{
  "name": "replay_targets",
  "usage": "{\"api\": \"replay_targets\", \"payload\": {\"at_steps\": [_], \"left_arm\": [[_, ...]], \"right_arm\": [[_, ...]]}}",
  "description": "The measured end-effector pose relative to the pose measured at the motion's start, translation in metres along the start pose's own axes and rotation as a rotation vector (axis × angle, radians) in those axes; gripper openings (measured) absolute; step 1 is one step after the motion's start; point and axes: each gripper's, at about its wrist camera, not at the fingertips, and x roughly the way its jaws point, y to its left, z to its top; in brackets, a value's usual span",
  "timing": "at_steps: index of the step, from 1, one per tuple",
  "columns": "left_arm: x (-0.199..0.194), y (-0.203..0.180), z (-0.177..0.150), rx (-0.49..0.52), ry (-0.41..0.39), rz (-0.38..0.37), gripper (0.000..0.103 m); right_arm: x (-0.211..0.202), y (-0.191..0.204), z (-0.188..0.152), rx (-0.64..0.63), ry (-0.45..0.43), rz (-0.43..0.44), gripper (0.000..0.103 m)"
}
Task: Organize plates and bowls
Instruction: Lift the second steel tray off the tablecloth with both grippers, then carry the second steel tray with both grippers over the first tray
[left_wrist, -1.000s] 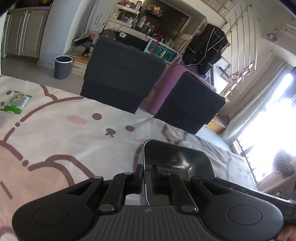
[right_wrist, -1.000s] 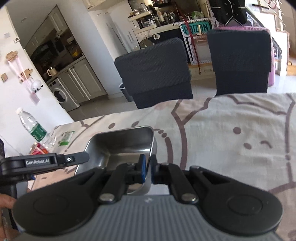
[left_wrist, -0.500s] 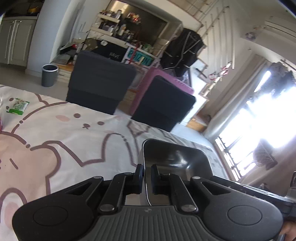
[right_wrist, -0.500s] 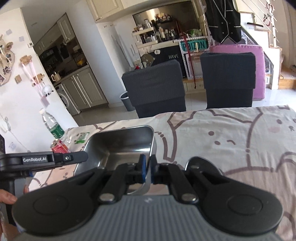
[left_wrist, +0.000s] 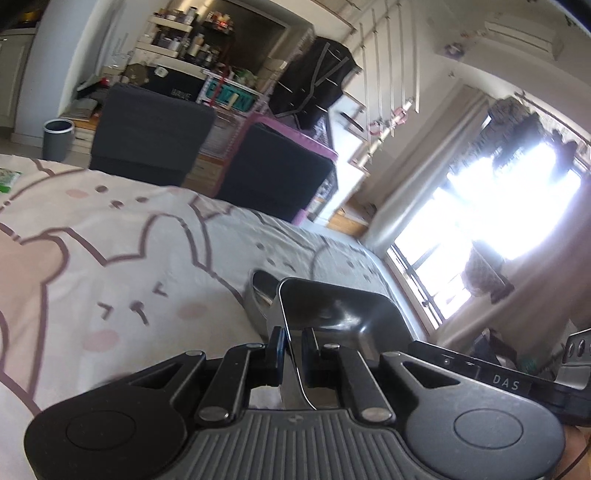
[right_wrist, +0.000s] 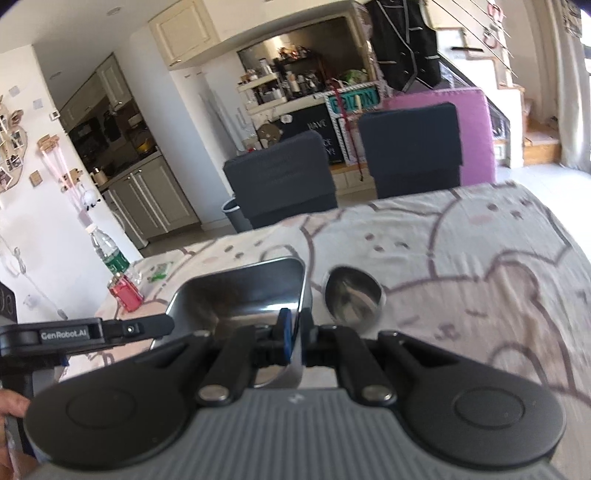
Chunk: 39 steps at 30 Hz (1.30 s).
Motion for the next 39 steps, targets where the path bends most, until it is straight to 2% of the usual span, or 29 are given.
{"api": "replay_targets", "payload": {"at_steps": [9,16,22,31,39], "left_arm": [[0.033,-0.029,-0.032,0.028,0.078,-0.029,0.010],[0.063,-0.046,-0.042,0.041,0.125,-0.036,0.011],[0.086,-0.055,-0.048,0.064,0.170,-0.034,0.011],[0.113,-0.062,-0.062,0.138,0.268,0.007,0.014],[0.129,-0.062,-0.073,0.196,0.326,0.050,0.015]], "right_arm": [[-0.022,-0.042,-0.033,0.046,0.014,-0.050,0.006],[-0.037,-0.071,-0.047,0.086,0.001,-0.076,0.007],[-0.040,-0.091,-0.052,0.109,0.025,-0.100,0.007],[-0.034,-0.103,-0.054,0.103,0.074,-0.133,0.008],[-0.029,-0.098,-0.055,0.063,0.096,-0.157,0.009]]}}
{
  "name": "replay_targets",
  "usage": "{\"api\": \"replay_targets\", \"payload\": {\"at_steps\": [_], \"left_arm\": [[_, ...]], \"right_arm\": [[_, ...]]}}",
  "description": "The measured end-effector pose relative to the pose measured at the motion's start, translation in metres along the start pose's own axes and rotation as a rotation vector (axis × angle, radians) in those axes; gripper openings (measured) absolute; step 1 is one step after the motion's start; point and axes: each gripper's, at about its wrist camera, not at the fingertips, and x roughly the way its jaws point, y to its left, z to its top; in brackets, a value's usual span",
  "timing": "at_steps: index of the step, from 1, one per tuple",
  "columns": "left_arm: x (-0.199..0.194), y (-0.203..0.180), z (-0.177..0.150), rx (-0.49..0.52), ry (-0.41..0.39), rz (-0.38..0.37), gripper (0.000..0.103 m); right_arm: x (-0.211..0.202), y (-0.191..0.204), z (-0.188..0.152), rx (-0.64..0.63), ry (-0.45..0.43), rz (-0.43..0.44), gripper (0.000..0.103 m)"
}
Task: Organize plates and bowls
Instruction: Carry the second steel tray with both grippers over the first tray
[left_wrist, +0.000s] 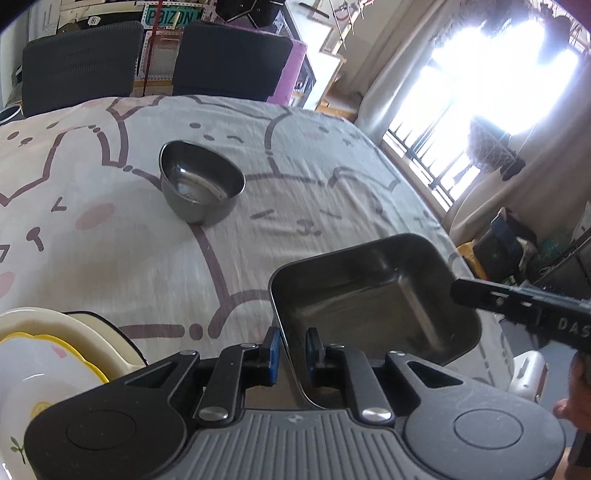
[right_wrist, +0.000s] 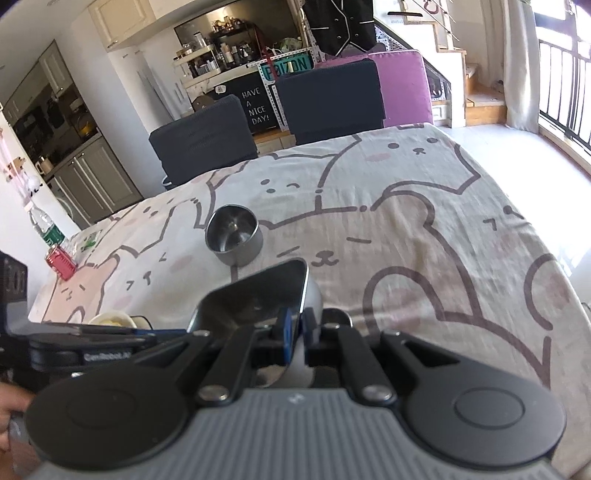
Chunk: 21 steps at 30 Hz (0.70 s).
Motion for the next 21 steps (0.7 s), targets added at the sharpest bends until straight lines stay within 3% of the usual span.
{"api": "replay_targets", "payload": {"at_steps": [21], "left_arm": [[0.010,-0.009,-0.003,0.030,0.028,0.000,0.019]], "right_arm": [[0.019,0.002,-0.003,-0.085,0.092,-0.103,0.014]]}}
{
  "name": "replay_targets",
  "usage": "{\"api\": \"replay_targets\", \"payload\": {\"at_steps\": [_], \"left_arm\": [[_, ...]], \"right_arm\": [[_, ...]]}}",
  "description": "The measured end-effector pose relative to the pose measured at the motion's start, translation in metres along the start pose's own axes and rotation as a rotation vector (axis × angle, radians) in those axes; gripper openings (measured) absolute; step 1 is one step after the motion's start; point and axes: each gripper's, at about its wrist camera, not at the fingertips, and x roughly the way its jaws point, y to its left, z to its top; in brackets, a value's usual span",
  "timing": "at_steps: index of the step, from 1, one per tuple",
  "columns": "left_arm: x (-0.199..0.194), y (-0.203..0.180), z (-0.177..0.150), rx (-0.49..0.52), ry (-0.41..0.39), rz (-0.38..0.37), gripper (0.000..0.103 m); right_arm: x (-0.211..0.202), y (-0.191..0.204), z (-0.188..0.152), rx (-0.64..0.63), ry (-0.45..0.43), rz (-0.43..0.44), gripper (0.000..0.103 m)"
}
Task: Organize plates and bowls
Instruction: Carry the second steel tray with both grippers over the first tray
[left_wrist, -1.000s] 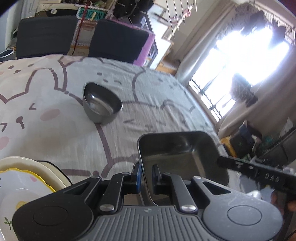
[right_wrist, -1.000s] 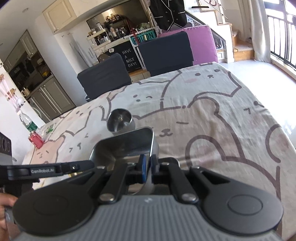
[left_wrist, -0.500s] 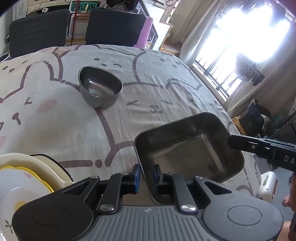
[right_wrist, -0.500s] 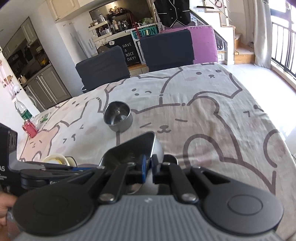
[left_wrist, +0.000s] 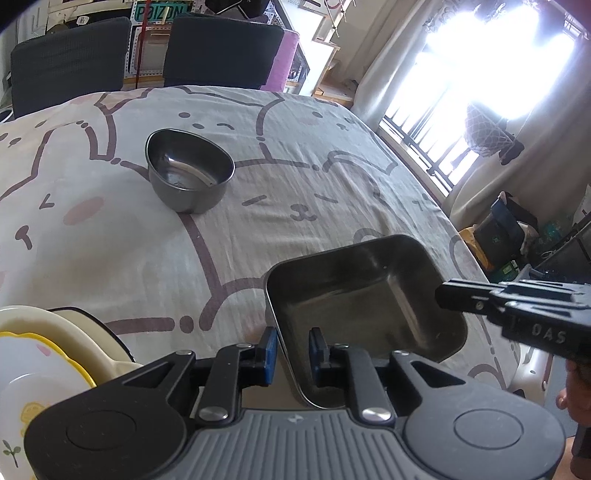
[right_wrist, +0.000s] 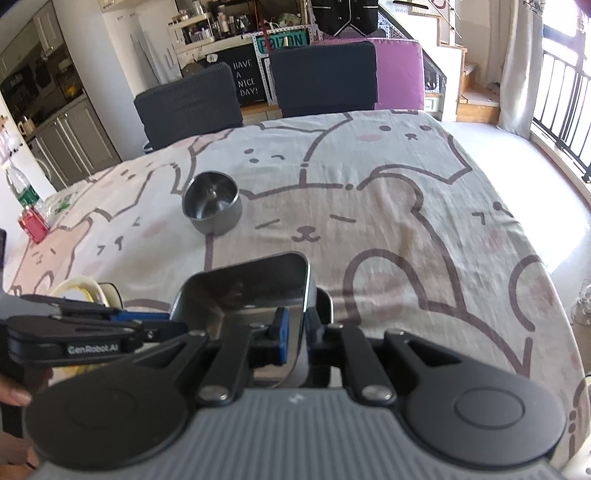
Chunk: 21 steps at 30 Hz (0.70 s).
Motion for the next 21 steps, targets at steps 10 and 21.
{"api": "replay_targets", "payload": {"at_steps": [10,21], "left_arm": [[0.002,-0.003,-0.001,0.013,0.003,-0.005,0.021],[0.005,-0.006,-0.002,0.026,0.013,-0.001,0.022]], "right_arm": [[0.011,0.002,-0.002,-0.043,0.052,-0.049,0.020],[0.023,0.006,-0.002,-0.067,0.097,-0.091,0.022]]}}
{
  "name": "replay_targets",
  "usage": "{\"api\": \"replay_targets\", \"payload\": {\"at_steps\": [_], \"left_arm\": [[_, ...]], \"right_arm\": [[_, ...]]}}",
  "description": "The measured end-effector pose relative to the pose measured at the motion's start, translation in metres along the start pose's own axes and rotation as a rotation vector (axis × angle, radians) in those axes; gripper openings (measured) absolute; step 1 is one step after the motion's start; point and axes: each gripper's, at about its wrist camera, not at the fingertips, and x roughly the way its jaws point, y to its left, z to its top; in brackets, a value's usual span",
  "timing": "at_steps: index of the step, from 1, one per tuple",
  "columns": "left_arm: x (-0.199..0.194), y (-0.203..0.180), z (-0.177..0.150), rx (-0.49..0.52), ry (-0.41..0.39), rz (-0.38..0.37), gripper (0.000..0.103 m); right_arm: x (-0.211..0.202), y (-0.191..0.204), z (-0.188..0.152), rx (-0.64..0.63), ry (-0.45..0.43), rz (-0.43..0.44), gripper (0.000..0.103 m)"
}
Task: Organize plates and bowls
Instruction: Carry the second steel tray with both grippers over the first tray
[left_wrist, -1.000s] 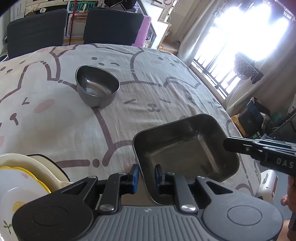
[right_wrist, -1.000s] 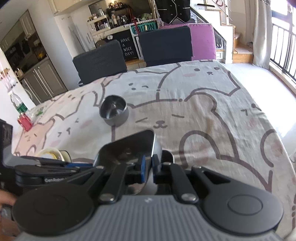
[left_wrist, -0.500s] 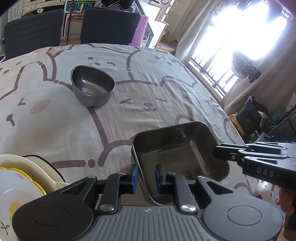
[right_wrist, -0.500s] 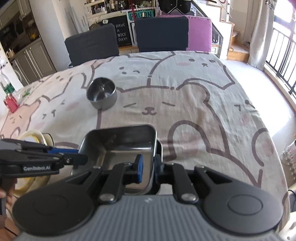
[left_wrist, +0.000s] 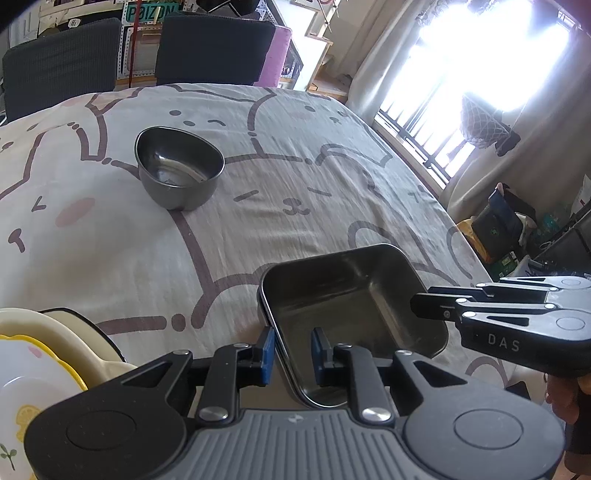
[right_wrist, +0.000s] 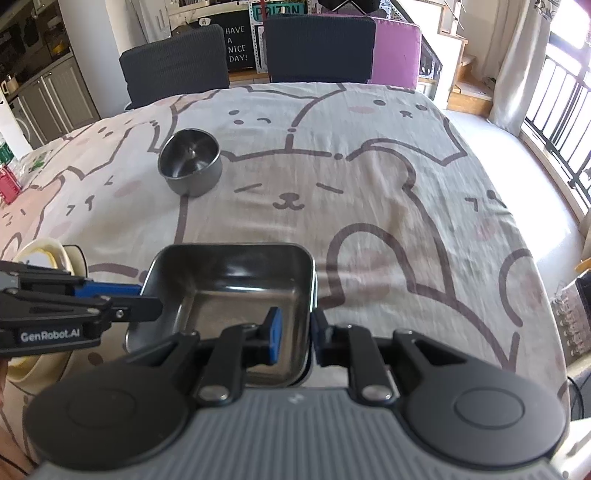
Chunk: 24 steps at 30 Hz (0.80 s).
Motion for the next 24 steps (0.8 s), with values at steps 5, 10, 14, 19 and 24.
{"api": "replay_targets", "payload": {"at_steps": [5,10,14,19,24], "left_arm": [[0.001,0.000,0.000,0.000,0.002,-0.001,0.022],[0.003,0.000,0.000,-0.002,0.006,-0.012,0.029],[0.005,-0.002,0.000,0.009,0.015,-0.005,0.029],[0.007,-0.002,0.000,0.005,0.022,-0.009,0.029],[0.008,-0.001,0.000,0.006,0.024,-0.009,0.029]], "right_arm": [[0.004,-0.001,0.001,0.003,0.011,-0.003,0.022],[0.009,-0.001,0.002,0.003,0.019,-0.006,0.022],[0.011,-0.001,0.003,-0.001,0.024,-0.009,0.023],[0.011,-0.001,0.002,-0.007,0.028,-0.006,0.023],[0.011,-0.002,0.001,-0.010,0.037,0.006,0.028]]}}
